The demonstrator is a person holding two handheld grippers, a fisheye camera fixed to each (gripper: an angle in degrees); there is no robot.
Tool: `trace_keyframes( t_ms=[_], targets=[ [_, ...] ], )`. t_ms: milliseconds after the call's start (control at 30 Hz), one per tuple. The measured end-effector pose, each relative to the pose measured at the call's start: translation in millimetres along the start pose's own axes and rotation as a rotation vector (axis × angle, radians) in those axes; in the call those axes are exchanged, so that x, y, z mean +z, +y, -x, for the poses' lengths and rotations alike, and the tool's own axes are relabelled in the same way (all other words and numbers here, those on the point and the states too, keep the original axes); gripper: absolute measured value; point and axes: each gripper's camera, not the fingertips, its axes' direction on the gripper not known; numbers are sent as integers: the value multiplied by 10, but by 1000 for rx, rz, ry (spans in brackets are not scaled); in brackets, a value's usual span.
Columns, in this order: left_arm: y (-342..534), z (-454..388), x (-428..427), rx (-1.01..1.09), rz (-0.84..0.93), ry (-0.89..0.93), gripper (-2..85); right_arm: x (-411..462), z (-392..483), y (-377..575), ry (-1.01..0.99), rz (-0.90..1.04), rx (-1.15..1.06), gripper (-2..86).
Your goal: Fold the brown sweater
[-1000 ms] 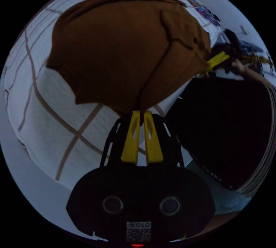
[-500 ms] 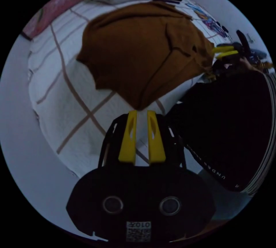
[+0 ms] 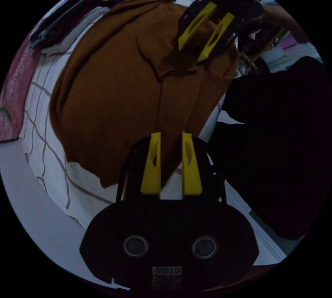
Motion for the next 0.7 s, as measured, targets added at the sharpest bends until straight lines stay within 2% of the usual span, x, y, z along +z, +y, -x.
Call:
trace_keyframes(
  t_ms=[67, 167, 333, 433, 700],
  targets=[
    [-32, 51, -10, 3, 10, 17, 60, -7, -66, 39, -18, 1, 16, 62],
    [-26, 166, -126, -3, -11, 83, 44, -180, -285, 204, -149, -73, 129, 37],
    [78, 436, -324, -78, -89, 184, 24, -646, -918, 846, -441, -323, 463, 34],
    [123, 655, -358, -180, -104, 256, 17, -838, -1328, 1311, -504, -489, 703, 38],
    [189, 1086, -282, -415, -102, 466, 11, -782, -2043, 2227, -502, -566, 1154, 40]
  ],
)
